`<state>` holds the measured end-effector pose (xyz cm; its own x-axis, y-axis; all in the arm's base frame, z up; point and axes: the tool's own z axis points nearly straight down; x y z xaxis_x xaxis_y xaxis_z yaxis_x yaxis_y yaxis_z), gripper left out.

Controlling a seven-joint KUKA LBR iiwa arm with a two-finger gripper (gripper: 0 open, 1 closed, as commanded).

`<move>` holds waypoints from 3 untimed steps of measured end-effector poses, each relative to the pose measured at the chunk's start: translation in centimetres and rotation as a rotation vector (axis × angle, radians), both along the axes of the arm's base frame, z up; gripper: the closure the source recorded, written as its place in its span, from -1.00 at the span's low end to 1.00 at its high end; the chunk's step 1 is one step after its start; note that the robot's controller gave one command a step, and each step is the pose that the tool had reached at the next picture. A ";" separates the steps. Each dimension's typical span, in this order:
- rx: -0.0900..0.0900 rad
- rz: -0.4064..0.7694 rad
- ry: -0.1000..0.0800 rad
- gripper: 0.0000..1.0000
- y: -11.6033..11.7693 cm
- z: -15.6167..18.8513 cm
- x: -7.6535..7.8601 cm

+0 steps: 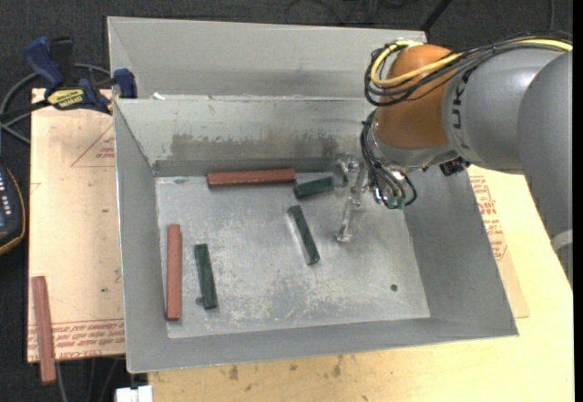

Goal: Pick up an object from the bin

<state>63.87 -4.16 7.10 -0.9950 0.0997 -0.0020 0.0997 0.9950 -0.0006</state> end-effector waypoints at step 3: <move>0.003 0.145 -0.010 1.00 13.7 0.4 -1.2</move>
Offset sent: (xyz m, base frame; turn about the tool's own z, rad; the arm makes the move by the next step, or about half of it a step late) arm -0.0034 0.0701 -0.0010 -0.0563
